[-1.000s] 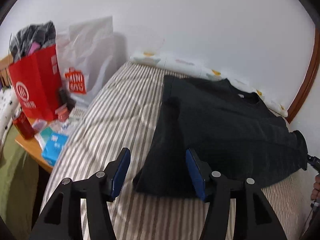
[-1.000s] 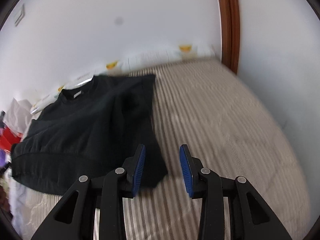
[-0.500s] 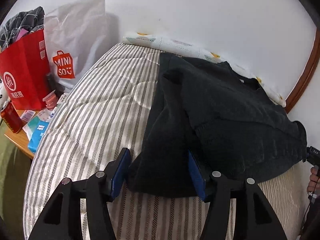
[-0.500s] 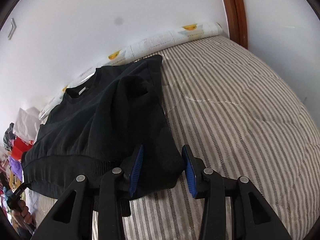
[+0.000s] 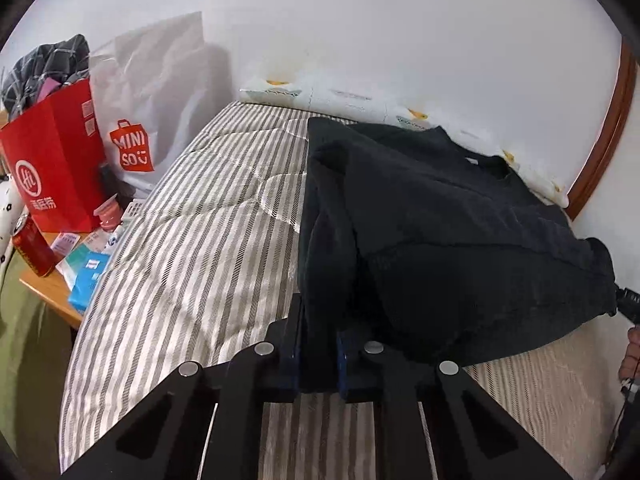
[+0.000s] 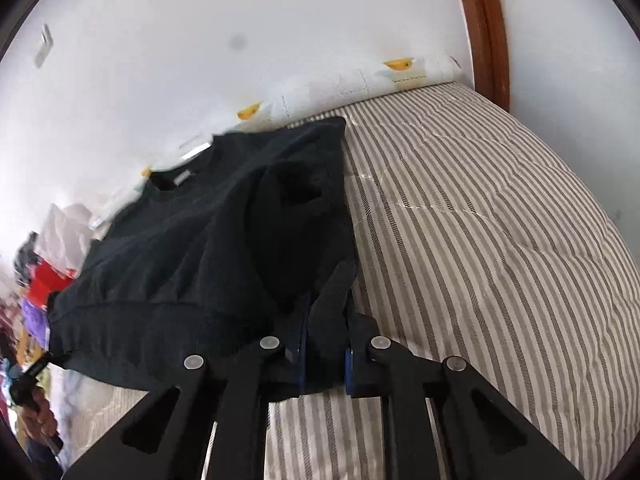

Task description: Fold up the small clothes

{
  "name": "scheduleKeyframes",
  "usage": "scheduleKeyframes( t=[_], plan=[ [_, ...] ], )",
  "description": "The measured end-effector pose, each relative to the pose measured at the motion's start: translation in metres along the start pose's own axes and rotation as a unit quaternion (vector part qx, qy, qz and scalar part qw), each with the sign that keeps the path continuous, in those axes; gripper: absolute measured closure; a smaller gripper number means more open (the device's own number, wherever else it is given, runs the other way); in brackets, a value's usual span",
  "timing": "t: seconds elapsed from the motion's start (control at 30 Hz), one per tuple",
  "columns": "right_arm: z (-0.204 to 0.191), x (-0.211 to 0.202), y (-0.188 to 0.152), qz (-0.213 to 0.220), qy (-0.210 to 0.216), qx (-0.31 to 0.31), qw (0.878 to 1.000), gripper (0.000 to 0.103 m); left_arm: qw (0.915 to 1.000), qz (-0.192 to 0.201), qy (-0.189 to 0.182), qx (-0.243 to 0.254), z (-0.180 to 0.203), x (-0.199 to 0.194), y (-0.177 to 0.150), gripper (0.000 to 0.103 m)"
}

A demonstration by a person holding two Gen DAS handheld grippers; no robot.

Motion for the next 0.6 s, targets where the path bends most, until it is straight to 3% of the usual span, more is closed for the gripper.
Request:
scheduleKeyframes(
  t=[0.6],
  plan=[
    [0.020, -0.074, -0.090, 0.003, 0.000, -0.026, 1.000, 0.091, 0.9988, -0.020, -0.012, 0.042, 0.009, -0.058, -0.086, 0.091]
  ],
)
Point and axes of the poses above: each gripper's, at about its wrist camera, not at the fingertips, and x roughly the way its jaws point, z to its right, y to its top, the point moved 6 cm from there along x, roughly the way its jaws point, and after that the axes turned 10 degrees about -z, right-handed, at the moved point
